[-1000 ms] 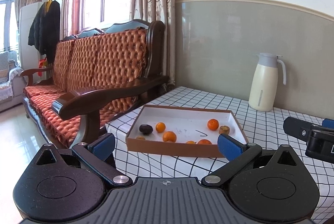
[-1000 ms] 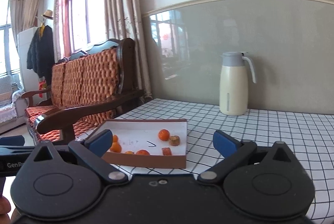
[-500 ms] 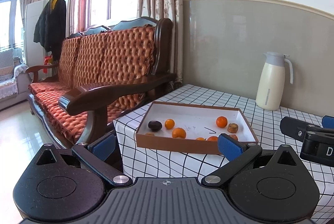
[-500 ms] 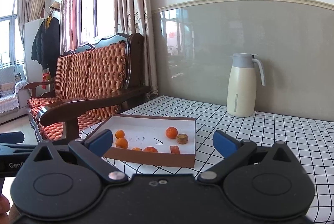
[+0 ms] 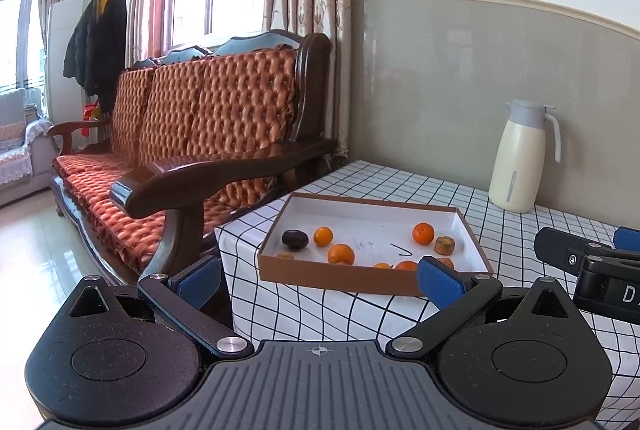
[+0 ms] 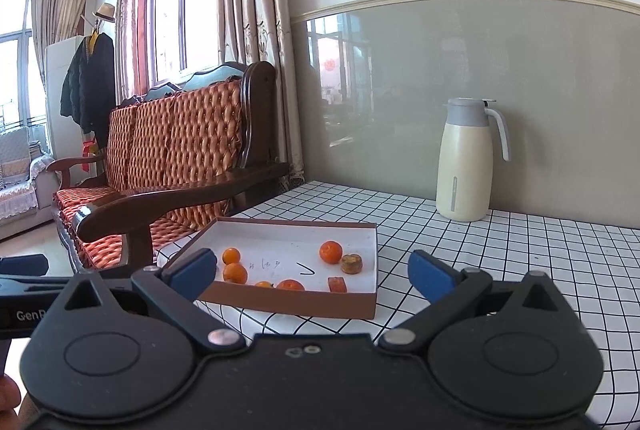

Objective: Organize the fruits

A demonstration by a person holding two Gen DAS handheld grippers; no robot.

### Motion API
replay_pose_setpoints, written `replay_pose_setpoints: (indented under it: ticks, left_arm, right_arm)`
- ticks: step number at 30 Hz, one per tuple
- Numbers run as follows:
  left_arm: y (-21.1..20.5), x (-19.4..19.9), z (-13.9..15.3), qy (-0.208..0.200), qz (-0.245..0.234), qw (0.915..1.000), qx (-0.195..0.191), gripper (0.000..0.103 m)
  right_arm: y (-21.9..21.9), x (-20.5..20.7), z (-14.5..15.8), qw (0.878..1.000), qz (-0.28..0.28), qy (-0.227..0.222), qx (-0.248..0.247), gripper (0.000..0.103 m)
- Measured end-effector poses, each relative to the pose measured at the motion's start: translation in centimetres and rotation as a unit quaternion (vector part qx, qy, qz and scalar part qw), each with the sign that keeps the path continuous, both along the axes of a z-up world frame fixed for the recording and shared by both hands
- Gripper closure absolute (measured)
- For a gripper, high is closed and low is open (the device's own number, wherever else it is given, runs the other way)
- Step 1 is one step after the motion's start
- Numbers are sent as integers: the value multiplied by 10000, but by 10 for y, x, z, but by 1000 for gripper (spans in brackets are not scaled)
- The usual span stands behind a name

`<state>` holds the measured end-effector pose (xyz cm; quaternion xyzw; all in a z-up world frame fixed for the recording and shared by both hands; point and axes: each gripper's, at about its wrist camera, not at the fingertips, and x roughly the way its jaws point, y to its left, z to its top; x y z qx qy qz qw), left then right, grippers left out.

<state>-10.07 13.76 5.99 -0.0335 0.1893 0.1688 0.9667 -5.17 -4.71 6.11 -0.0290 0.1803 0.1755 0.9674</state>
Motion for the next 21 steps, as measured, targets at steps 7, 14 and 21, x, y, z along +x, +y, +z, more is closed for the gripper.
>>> replay_pose_setpoints:
  ticks: [7, 14, 21]
  left_arm:
    - [-3, 0, 1, -10, -22, 10000, -7, 0]
    - [-3, 2, 2, -13, -47, 10000, -38, 0]
    - [-1, 4, -1, -148, -251, 9995, -141, 0]
  right_arm:
    - [0, 0, 0, 10000, -5, 13, 15, 6]
    - [1, 1, -1, 10000, 4, 61, 16, 6]
    - [-2, 5, -1, 9998, -15, 109, 159, 6]
